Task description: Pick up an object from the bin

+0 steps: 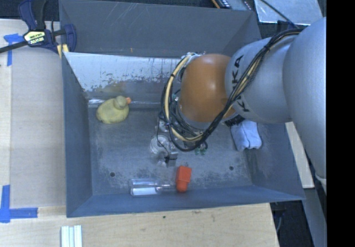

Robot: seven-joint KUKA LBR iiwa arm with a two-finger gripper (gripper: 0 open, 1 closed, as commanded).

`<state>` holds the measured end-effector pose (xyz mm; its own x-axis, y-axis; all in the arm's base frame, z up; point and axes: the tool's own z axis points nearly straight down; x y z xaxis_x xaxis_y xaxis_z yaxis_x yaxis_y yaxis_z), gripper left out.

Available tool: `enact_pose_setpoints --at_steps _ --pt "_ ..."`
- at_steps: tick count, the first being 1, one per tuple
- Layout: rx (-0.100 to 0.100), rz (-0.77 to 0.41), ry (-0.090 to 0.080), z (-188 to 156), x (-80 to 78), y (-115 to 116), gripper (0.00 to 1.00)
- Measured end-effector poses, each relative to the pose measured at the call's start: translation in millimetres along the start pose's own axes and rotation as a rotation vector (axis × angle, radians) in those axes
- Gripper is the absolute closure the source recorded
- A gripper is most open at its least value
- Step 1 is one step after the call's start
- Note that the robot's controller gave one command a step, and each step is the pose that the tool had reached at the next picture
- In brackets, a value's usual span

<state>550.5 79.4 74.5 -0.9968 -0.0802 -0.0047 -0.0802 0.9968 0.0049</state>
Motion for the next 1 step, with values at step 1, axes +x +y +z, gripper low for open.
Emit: enact_pose_setpoints --at_steps 1 --pt "0.0 0.0 0.0 0.0 0.0 -0.1 1.0"
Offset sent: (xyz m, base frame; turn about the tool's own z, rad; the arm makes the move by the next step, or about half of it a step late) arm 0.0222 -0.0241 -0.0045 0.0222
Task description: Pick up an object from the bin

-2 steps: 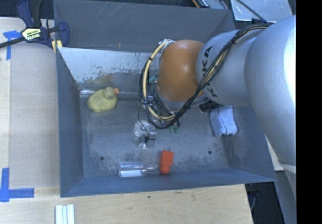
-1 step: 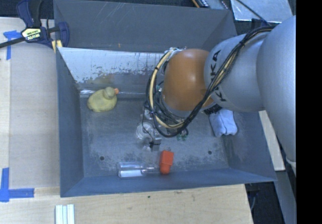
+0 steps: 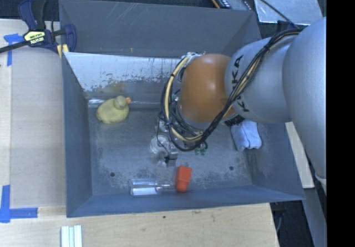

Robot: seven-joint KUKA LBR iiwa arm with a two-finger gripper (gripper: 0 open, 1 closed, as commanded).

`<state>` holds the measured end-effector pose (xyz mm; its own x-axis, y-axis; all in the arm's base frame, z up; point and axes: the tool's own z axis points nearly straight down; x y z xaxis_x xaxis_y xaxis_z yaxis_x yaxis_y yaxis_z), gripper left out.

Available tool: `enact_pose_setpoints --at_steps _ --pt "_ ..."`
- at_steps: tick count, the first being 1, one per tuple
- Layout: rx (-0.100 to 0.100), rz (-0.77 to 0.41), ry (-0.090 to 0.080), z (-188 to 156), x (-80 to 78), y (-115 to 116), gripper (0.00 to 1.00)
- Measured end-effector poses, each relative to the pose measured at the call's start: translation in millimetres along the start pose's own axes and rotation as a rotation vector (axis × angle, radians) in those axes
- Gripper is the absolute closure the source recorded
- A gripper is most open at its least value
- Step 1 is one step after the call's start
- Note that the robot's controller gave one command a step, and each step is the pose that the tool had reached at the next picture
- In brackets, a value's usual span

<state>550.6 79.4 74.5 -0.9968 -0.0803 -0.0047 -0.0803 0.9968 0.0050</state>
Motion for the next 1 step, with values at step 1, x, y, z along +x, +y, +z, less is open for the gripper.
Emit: enact_pose_setpoints --at_steps 1 --pt "-0.001 0.0 0.002 0.1 -1.7 -1.2 1.0"
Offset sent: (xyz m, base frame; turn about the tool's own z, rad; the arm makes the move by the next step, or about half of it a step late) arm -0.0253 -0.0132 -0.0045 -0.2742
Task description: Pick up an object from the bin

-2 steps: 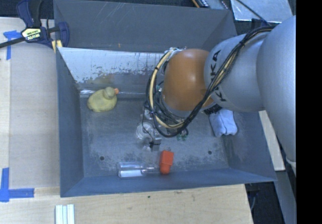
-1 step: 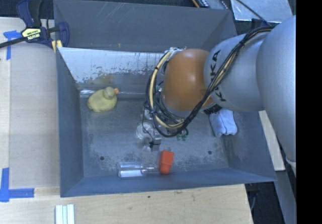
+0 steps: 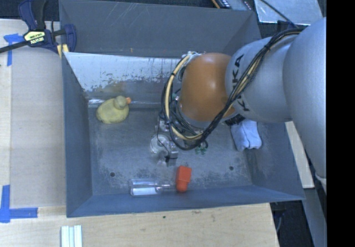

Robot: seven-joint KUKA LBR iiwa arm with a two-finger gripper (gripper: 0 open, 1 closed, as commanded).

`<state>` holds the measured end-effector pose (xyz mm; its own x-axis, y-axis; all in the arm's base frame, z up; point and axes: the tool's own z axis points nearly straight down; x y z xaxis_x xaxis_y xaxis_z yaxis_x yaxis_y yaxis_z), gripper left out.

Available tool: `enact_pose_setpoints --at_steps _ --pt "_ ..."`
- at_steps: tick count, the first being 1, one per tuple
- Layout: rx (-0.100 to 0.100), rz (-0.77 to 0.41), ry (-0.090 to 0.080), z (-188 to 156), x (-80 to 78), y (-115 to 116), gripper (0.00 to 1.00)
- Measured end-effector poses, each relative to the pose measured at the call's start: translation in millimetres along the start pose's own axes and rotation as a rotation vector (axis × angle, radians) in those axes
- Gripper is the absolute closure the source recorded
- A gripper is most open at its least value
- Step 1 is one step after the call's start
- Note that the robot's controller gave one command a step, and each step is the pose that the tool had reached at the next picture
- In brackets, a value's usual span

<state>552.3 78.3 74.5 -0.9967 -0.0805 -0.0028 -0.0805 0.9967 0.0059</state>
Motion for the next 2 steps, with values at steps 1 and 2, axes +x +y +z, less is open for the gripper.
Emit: enact_pose_setpoints --at_steps 1,2 --pt "0.0 -0.265 -0.023 -1.6 16.4 -7.5 1.0" --pt "-0.003 -0.074 -0.017 -1.2 52.1 -52.2 1.0"
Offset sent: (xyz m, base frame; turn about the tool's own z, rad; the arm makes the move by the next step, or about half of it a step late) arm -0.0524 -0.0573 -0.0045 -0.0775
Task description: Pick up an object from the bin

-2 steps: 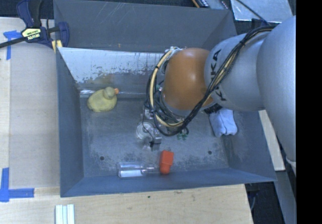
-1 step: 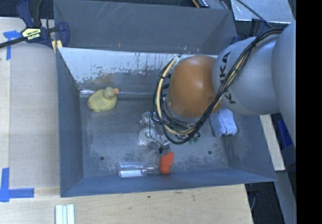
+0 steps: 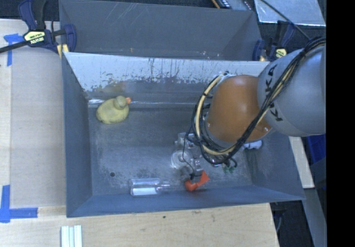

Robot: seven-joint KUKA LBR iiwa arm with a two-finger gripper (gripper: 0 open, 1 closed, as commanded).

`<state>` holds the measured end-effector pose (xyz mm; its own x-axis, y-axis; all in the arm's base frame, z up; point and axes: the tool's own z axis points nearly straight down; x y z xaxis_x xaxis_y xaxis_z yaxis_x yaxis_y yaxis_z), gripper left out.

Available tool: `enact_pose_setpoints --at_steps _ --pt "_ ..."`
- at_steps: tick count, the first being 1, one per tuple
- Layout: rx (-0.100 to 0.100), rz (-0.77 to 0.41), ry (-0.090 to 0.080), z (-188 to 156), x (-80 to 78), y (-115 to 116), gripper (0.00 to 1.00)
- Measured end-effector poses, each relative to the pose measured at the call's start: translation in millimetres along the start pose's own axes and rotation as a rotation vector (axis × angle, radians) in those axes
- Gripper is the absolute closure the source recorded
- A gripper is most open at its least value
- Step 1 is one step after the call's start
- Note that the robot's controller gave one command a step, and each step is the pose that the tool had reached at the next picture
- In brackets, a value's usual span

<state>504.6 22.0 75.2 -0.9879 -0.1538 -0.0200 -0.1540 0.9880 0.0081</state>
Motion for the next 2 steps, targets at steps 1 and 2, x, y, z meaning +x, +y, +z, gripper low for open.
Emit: enact_pose_setpoints --at_steps 1,2 --pt "0.002 -0.229 -0.006 0.8 -58.8 -9.1 1.0" --pt "0.001 -0.229 -0.006 0.8 -58.9 -9.1 1.0"
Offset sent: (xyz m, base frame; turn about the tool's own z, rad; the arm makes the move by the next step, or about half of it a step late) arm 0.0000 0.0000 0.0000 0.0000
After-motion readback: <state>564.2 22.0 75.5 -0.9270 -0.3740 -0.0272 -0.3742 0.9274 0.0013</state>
